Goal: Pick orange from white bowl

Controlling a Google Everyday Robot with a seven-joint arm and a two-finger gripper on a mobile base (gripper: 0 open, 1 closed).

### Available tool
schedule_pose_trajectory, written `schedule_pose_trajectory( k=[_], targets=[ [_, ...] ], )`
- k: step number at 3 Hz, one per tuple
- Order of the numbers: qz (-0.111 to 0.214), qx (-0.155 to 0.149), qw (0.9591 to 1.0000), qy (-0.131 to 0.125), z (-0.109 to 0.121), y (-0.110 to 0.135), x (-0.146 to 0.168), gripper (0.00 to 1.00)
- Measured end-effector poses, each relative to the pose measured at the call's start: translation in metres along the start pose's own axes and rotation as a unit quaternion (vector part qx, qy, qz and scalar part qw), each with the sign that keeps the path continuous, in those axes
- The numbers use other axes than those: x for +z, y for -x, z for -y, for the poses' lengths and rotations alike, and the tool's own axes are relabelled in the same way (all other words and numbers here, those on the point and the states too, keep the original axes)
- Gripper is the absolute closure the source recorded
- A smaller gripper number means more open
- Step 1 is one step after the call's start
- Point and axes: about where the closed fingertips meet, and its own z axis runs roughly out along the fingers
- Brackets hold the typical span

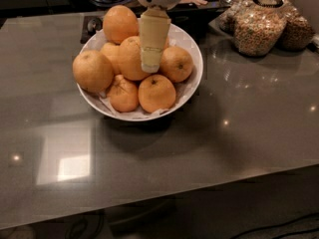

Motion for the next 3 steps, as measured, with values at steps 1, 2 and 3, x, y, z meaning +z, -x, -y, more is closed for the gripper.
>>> schedule_pose_trajectory(
  k=[1,2,3],
  targets=[
    [0.006,-0.016,0.9999,-0.002,0.009,0.017,0.003,0.17],
    [0.01,-0.027,0.9996,0.005,0.012,0.027,0.009,0.26],
    [0.013,-0.035,0.9992,0.016,0.011,0.033,0.017,0.31]
  ],
)
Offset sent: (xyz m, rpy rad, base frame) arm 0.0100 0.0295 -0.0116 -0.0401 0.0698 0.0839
